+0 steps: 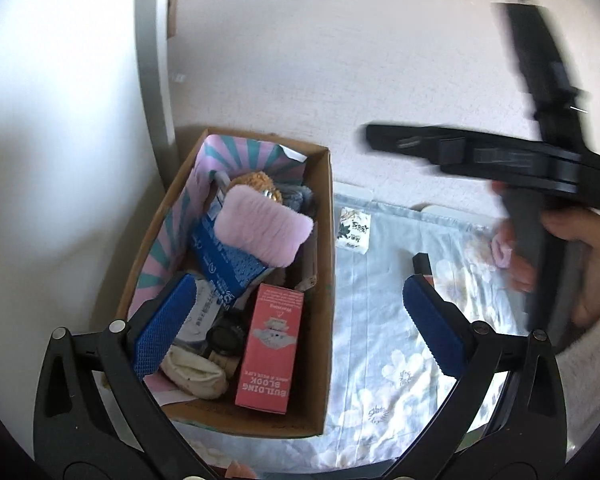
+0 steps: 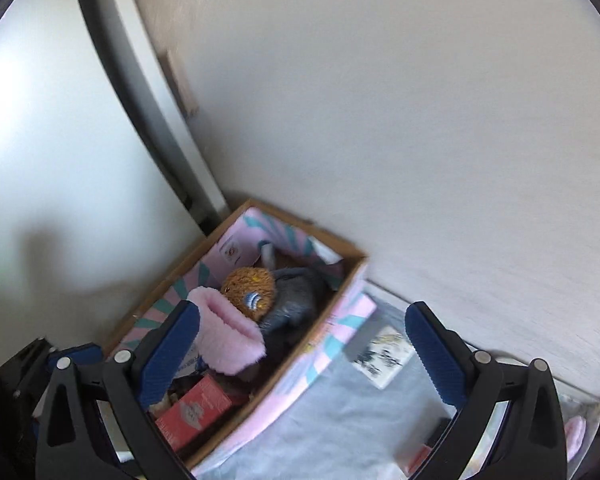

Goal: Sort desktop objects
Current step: 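Move left tool to the calligraphy packet while right tool approaches the pink scrunchie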

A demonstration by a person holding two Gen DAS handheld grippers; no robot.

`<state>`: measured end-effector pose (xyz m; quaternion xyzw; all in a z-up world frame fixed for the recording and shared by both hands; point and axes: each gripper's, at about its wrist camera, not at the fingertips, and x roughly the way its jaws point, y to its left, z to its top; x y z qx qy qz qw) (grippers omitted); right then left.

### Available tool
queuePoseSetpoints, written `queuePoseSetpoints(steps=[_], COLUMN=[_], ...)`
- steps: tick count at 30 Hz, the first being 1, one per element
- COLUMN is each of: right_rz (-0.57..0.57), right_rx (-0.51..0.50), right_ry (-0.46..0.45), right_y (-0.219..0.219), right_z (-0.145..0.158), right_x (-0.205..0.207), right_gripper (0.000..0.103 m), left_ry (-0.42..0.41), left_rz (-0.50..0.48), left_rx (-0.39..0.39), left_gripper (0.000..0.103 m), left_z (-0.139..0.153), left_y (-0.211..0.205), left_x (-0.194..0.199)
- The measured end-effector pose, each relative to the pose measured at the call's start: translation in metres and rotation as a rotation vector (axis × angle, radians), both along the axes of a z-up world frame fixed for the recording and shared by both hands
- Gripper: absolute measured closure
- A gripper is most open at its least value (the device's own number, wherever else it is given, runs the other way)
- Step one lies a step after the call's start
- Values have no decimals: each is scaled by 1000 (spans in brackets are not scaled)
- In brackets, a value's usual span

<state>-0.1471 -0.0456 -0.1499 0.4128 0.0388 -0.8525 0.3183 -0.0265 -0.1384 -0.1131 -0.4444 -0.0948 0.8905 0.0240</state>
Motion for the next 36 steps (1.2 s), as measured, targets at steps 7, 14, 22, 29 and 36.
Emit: queuePoseSetpoints(steps=[7, 14, 22, 29, 36], right_rz=[-257, -408, -529, -601, -630], right_rx=[26, 58, 80, 122, 151], right_ry=[119, 61, 39, 50, 35], right_y=[118, 193, 259, 279, 287], right_z=[9, -26, -63, -104, -133], right_x=[27, 58, 94, 105, 83], right_gripper=[0, 0, 0, 8, 9], left_ry=[118, 115, 196, 167, 112], left_rz=[-27, -108, -99, -9, 68], left_rx=[-135, -146, -176, -285, -335], left_gripper=[0, 0, 2, 15, 16], left_z=[23, 11, -39, -106, -133], left_y=[48, 114, 173, 184, 166], left_x=[-9, -31, -49, -93, -132])
